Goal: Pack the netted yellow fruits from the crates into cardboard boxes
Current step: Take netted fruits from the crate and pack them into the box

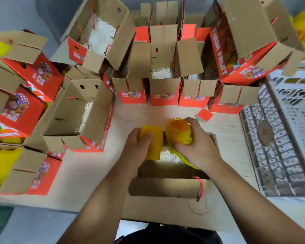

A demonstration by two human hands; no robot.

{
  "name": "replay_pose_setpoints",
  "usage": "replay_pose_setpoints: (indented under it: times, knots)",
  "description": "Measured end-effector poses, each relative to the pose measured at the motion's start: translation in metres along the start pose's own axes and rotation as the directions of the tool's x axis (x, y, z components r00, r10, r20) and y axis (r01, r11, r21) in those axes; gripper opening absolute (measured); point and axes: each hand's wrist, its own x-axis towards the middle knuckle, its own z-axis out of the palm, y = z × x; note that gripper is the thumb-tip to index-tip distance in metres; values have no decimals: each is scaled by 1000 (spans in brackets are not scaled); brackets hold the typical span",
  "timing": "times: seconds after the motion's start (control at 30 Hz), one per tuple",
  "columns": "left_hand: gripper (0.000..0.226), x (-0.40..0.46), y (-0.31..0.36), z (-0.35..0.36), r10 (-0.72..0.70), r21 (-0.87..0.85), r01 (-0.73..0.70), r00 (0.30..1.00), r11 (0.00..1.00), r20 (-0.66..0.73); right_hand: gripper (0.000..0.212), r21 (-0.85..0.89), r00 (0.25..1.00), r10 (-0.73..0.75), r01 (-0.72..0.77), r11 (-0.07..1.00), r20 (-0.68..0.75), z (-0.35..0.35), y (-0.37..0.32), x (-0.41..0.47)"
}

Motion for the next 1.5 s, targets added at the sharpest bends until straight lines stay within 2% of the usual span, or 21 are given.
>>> replay_pose_setpoints:
  times: [0.1,0.2,0.27,0.37,0.47,0.53,0.6,0.7,0.77,0.8,0.87,0.9,0.97,1.0,1.07,1.13,1.17,1.23,1.33,1.43,1.5]
  knots:
    - [27,6,-27,10,-215,25,213,970,977,111,71,-111,999,41,-43,993,-21,0,0,-18]
    - [25,17,-46,21,-333,-1,337,930,941,156,68,-142,975,184,-165,976,127,7,9,-33]
    - [33,27,-53,27,-390,4,392,913,920,121,77,-156,910,333,-301,941,246,14,19,-31]
    - [38,32,-58,31,-461,0,461,887,887,4,84,-144,806,506,-486,862,309,37,31,-15]
    - [71,35,-51,34,-502,-25,502,859,864,-100,73,-253,753,567,-508,823,333,71,35,3]
    - [86,38,-46,36,-506,22,509,859,860,-77,66,-224,753,578,-533,816,316,87,38,12]
    - [92,38,-42,34,-465,130,466,884,875,-39,65,-197,753,582,-548,813,306,91,41,16]
    - [85,21,-38,25,-290,387,257,957,886,28,65,-169,759,580,-556,814,295,84,42,14]
    - [65,11,-39,17,-166,392,87,971,916,174,67,-62,763,597,-603,796,249,70,37,9]
    - [56,7,-39,15,-154,358,48,950,933,273,69,19,754,617,-636,771,223,62,31,6]
    - [56,-1,-36,12,-209,298,79,875,951,436,69,256,680,684,-733,630,264,44,16,-2]
    - [58,-4,-36,13,-233,276,108,850,955,473,68,410,657,665,-749,521,355,39,10,-6]
    - [42,-8,-34,19,-202,191,122,849,974,488,64,638,694,513,-701,319,506,32,-3,-16]
    - [34,-10,-32,20,-185,132,138,858,982,479,61,707,732,450,-656,263,512,31,-8,-22]
    - [36,-7,-30,21,-207,-11,244,843,970,497,51,796,793,396,-569,206,464,28,-13,-31]
    - [48,-6,-28,21,-185,-138,318,795,938,578,48,829,824,414,-508,236,387,25,-13,-36]
    - [54,-6,-28,21,-157,-182,317,796,931,585,48,816,825,451,-498,293,342,23,-14,-36]
    - [55,-8,-29,24,-95,-221,245,842,944,530,43,758,808,518,-518,396,281,22,-16,-37]
    - [31,-9,-30,29,-4,-240,116,907,964,422,39,703,789,571,-538,465,226,25,-18,-41]
    - [17,-7,-30,33,73,-150,-14,915,989,397,52,664,816,548,-513,544,181,30,-20,-45]
    - [9,-6,-28,35,95,-126,-51,921,991,377,59,639,845,481,-507,578,235,31,-19,-47]
